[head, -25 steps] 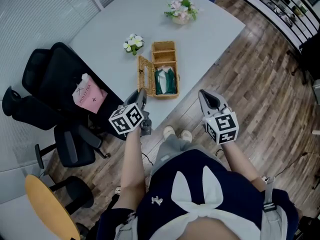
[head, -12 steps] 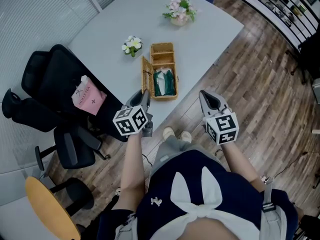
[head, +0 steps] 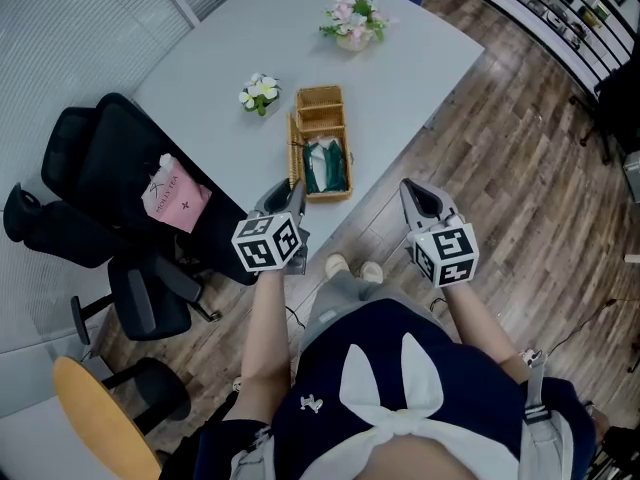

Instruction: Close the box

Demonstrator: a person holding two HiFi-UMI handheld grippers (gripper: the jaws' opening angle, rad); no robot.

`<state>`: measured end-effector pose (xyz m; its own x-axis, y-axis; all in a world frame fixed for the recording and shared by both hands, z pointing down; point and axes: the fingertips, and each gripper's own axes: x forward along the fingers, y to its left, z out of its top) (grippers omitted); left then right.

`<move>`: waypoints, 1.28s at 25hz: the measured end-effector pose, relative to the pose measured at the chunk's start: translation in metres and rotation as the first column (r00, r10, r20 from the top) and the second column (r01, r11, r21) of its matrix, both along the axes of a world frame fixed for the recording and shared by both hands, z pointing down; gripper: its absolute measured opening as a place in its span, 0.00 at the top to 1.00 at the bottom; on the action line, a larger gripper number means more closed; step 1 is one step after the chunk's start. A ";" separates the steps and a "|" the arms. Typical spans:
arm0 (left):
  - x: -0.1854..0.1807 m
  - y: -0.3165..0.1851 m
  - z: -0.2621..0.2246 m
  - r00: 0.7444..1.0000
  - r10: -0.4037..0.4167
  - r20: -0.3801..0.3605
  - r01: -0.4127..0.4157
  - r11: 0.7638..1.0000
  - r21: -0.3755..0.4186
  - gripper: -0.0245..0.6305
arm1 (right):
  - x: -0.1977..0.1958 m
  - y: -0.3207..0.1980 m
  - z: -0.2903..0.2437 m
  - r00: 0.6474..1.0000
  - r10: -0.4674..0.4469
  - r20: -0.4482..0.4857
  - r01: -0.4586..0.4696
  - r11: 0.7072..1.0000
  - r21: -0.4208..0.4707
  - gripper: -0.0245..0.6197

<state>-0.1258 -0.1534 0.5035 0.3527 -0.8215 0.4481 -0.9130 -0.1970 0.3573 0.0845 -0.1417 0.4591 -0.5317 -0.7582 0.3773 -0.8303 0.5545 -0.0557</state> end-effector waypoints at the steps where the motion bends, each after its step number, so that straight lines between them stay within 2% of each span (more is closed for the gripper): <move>1: 0.002 -0.001 0.000 1.000 0.006 0.005 -0.006 1.000 -0.001 0.84 | 0.001 -0.001 0.000 1.000 0.002 0.001 -0.002 1.000 0.000 0.95; 17: 0.034 -0.004 0.010 0.987 0.108 0.115 -0.106 0.994 -0.025 0.78 | 0.001 -0.002 0.005 1.000 0.014 0.016 -0.014 1.000 -0.010 0.95; 24: 0.047 -0.007 0.016 0.969 0.156 0.189 -0.150 0.988 -0.048 0.76 | -0.002 -0.006 0.008 1.000 0.007 0.010 -0.007 1.000 -0.023 0.95; 32: 0.059 -0.007 0.025 0.953 0.200 0.229 -0.189 0.979 -0.072 0.74 | -0.007 -0.009 0.012 1.000 0.004 0.010 -0.004 1.000 -0.030 0.95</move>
